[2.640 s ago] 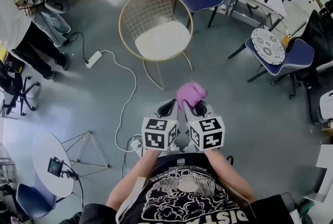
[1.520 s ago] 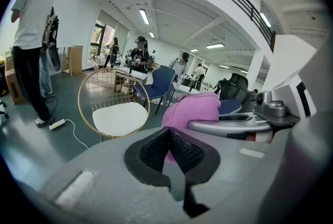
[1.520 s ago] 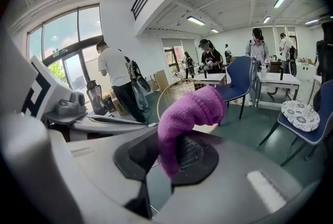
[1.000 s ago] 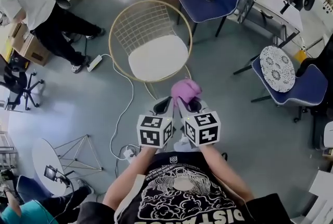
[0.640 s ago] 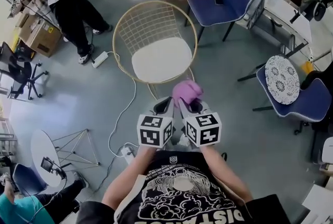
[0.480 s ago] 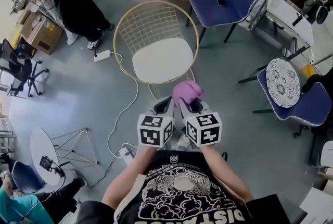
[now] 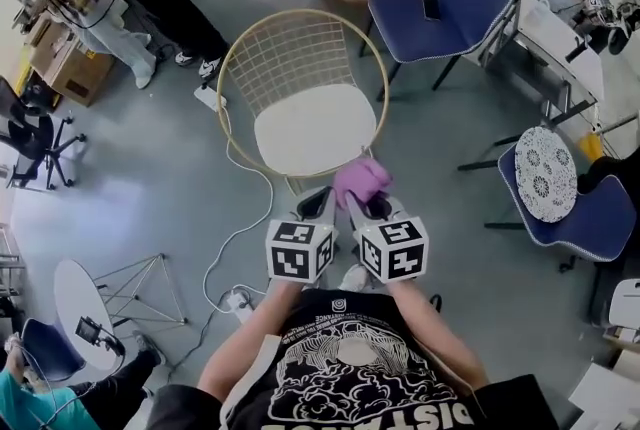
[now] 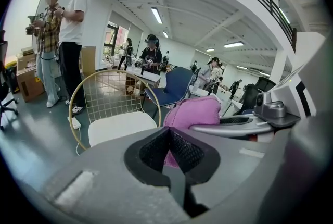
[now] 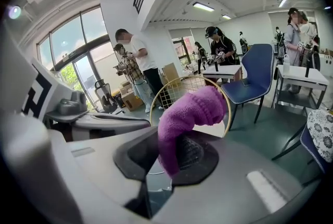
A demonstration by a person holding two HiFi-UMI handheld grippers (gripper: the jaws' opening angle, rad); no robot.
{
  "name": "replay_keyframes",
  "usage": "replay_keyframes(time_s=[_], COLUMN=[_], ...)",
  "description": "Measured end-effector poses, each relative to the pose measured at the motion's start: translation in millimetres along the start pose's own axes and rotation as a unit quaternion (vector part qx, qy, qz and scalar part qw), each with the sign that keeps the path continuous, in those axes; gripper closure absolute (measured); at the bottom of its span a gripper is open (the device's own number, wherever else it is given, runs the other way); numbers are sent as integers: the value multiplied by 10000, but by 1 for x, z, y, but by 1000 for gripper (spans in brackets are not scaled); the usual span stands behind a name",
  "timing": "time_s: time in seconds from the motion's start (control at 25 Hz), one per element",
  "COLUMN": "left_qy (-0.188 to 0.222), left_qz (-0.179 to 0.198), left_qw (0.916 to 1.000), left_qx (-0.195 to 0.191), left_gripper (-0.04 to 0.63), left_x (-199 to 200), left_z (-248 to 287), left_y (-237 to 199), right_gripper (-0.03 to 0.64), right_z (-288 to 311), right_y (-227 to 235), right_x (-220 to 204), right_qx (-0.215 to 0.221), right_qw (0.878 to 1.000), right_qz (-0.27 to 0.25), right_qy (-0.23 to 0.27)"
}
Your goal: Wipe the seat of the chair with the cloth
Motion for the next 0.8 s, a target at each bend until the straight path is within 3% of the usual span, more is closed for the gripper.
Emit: replay_keyframes(time_s=[0.4,0.8], left_qy=[-135,-77], left_qz=[-260,-768], left_qw=[9995,9970], left_qx=[-100,-35], left_gripper=[599,600], left_x=[72,109], left_z=[30,38], left_y=[-82,-154], right_gripper=[555,555], right_z=[92,163], right_y=[-4,-24], right_x=[58,97], right_qx=[-33,219], right_qw=[9992,9938], right_qz=[-30,-480], right_qy=[-409,-980])
Point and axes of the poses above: the fingertips, and each gripper's own axes: z forward along the fingers, y to its right, x out of its top, the point moved 7 cm from there along -z, backward along the fingers, and after that the axes turned 11 degrees about -z, right-handed, at the moved point
